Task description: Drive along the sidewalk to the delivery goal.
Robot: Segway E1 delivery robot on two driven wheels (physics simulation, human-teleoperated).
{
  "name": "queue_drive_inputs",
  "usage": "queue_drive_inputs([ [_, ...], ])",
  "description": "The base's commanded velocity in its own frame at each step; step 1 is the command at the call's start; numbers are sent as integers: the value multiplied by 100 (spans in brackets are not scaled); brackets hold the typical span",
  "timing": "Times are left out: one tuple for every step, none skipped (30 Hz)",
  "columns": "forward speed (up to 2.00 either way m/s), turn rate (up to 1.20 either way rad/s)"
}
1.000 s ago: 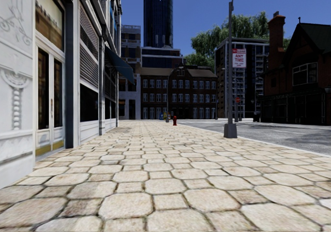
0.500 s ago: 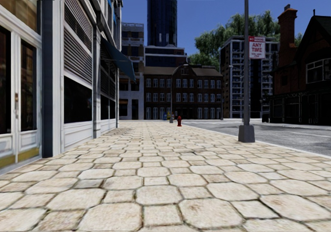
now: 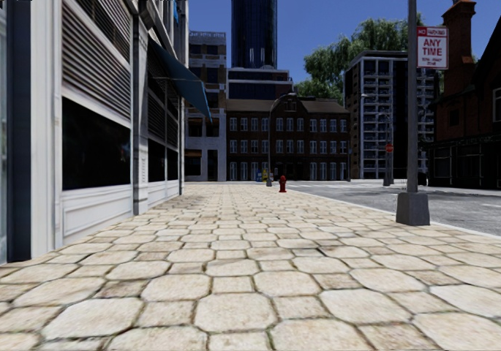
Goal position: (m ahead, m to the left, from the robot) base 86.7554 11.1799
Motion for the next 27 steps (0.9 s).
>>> queue_drive_inputs([
  [200, 0],
  [200, 0],
  [200, 0],
  [200, 0],
  [200, 0],
  [200, 0],
  [200, 0],
  [200, 0],
  [200, 0],
  [200, 0],
  [200, 0],
  [200, 0],
  [200, 0],
  [200, 0],
  [200, 0],
  [200, 0],
  [200, 0],
  [200, 0],
  [200, 0],
  [200, 0],
  [200, 0],
  [200, 0],
  [200, 0],
  [200, 0],
  [200, 0],
  [200, 0],
  [200, 0],
])
